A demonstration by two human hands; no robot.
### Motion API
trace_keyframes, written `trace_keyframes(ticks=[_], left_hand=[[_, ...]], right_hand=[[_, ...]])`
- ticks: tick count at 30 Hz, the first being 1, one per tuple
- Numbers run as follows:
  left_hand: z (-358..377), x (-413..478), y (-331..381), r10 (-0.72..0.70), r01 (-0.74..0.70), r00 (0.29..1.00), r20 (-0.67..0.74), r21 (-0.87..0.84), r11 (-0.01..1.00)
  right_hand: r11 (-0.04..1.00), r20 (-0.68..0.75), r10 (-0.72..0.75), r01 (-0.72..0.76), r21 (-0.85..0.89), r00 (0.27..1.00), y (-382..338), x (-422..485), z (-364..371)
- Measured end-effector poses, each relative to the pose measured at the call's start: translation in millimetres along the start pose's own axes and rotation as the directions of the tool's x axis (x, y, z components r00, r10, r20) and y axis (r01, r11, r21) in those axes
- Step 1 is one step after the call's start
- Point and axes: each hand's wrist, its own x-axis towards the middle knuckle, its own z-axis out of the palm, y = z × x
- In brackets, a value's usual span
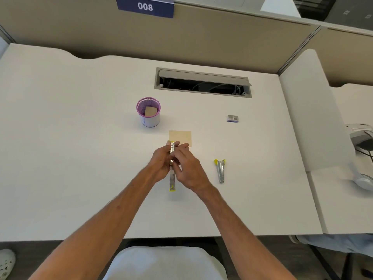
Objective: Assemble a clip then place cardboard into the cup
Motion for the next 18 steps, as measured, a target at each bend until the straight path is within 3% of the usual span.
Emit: trace_keyframes(ticks=[4,7,9,12,15,18], left_hand=[[-2.0,-3.8,-0.4,0.008,-0.008,1.0,0.019,-0.027,1.0],[-1.9,-4.1,-0.7,0.008,-0.007,1.0,0.02,-0.045,0.999],[-2.3,-3.7,-1.7,0.011,-0.009,1.0,0.029,-0.05,0.999],[-3.4,-2.7,-7.4,0.008,-0.007,1.0,0.02,-0.047,0.999],[-4.5,-4.3,-15.4,0.002,-0.002,1.0,-0.004,-0.036,0.999],[-5.4,-8.7,-18.7,0.007,-0.007,1.0,-0.018,-0.03,1.0]], right_hand=[[0.997,0.009,0.035,-0.035,0.071,0.999,0.8,-1.6,0.0],[0.962,-0.077,0.155,-0.133,0.239,0.985,1.8,1.6,-2.2],[0.915,-0.161,0.313,-0.251,0.316,0.936,4.7,6.7,-1.4],[0.769,-0.102,0.582,-0.506,0.39,0.806,10.9,13.3,3.2],[0.662,-0.015,0.691,-0.625,0.415,0.723,14.5,16.6,8.8],[0.621,-0.01,0.73,-0.658,0.426,0.683,12.9,19.5,11.3]])
